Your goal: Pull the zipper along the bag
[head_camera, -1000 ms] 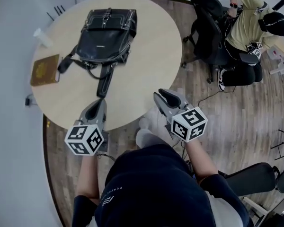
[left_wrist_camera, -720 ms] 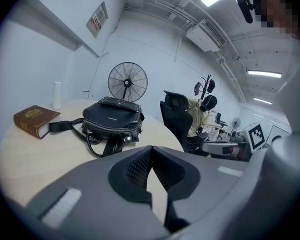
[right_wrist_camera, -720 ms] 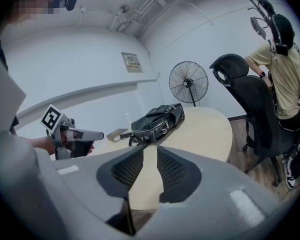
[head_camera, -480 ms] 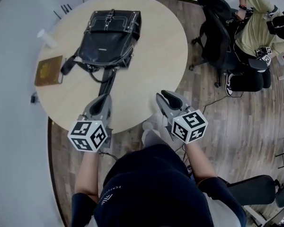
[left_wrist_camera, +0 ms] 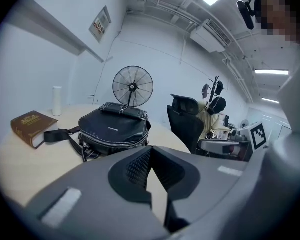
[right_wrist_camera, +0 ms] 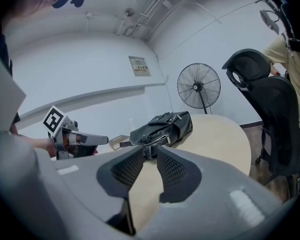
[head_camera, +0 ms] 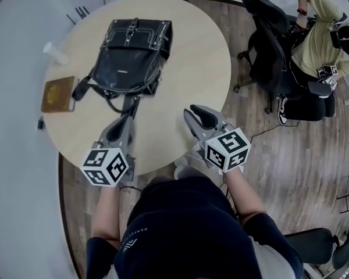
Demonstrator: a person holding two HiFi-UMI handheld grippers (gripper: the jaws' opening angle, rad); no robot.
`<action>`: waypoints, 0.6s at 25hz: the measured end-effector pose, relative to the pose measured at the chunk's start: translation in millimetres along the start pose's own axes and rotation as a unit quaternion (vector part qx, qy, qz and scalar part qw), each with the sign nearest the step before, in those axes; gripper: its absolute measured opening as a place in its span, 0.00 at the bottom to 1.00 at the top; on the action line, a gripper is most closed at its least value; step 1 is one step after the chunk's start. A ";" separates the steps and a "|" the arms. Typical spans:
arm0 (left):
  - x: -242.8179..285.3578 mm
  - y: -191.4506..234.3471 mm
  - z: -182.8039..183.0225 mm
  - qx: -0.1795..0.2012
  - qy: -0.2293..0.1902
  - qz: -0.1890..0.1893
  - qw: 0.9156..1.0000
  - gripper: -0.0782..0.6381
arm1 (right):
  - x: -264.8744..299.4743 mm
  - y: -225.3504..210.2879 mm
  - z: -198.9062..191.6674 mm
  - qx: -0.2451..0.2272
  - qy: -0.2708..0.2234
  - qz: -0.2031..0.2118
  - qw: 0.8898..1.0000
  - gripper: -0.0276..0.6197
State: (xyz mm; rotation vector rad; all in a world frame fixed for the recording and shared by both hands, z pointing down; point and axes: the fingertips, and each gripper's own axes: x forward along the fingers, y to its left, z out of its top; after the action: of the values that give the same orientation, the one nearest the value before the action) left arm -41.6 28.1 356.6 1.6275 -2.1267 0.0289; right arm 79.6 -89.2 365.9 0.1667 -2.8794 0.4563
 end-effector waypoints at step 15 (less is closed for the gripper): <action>42.0 12.2 15.9 0.005 0.017 -0.028 0.999 0.14 | 12.2 -18.0 -1.5 0.010 0.009 -0.032 0.999 0.18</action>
State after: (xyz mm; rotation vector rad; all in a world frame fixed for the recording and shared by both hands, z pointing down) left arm -66.5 -11.0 360.9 1.6782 -2.0584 0.0484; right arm 70.8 -106.7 375.5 0.2557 -2.8436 0.4715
